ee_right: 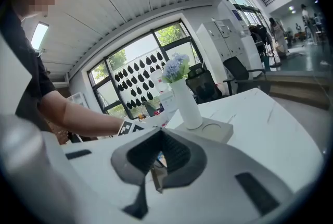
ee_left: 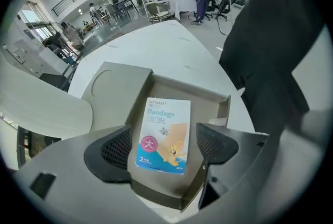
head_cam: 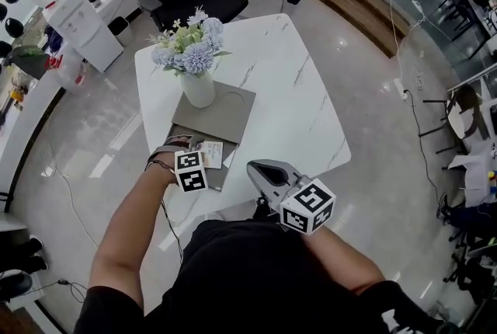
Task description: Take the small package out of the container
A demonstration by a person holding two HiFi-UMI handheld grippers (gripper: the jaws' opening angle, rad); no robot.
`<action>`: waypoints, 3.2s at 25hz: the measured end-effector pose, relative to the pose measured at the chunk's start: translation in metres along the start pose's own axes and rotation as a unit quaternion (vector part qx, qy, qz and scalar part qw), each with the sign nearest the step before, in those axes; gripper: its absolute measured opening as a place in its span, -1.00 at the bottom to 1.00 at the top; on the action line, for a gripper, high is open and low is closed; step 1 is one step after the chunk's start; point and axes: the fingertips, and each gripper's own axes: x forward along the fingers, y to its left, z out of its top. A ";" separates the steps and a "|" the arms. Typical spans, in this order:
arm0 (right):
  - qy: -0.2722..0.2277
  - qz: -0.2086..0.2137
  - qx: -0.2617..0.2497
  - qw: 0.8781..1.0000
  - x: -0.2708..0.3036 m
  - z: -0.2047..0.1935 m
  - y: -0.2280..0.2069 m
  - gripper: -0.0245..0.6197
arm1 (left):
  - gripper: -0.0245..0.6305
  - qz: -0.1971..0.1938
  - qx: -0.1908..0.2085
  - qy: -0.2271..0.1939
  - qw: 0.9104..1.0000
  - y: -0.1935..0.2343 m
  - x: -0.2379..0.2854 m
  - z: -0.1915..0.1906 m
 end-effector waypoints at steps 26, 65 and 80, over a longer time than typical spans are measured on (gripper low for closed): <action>0.003 -0.028 0.017 0.999 -0.012 -0.005 -0.027 -0.92 | 0.31 -0.074 0.014 0.045 0.996 -0.005 0.045 -0.020; -0.015 0.042 -0.056 0.997 0.021 0.019 0.048 -0.92 | 0.29 0.168 -0.254 -0.231 0.924 0.015 -0.168 -0.005; -0.051 0.016 -0.078 0.995 0.012 0.050 0.039 -0.92 | 0.29 0.192 -0.424 -0.409 0.785 0.016 -0.239 0.000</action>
